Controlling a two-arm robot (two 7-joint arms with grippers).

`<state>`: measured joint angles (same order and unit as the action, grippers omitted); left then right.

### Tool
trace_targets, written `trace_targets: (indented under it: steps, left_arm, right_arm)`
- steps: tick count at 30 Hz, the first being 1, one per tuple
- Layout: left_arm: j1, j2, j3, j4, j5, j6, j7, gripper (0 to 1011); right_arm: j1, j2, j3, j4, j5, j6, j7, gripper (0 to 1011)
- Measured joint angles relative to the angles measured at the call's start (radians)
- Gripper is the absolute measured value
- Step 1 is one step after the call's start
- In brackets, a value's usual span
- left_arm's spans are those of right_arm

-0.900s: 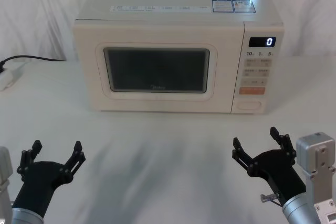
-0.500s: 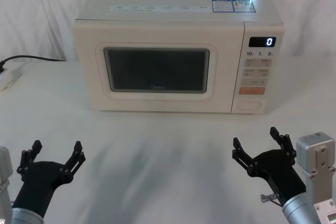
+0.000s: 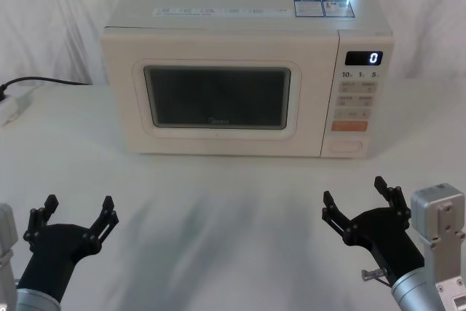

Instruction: Press the button to open the microwave door with one hand; close the microwave door with the other hand.

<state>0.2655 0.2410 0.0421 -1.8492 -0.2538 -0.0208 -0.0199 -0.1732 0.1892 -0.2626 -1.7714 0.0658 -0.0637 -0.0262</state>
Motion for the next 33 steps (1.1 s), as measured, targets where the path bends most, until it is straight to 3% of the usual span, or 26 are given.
trace_targets:
  steps: [16, 24, 33]
  left_arm:
    - [0.0, 0.0, 0.0, 0.0, 0.0, 0.0, 0.0, 1001]
    - [0.0, 0.0, 0.0, 0.0, 0.0, 0.0, 0.0, 1001]
    - [0.0, 0.0, 0.0, 0.0, 0.0, 0.0, 0.0, 1001]
  right_arm:
    - [0.0, 0.0, 0.0, 0.0, 0.0, 0.0, 0.0, 1001]
    - [0.0, 0.0, 0.0, 0.0, 0.0, 0.0, 0.0, 848]
    - [0.0, 0.0, 0.0, 0.0, 0.0, 0.0, 0.0, 566]
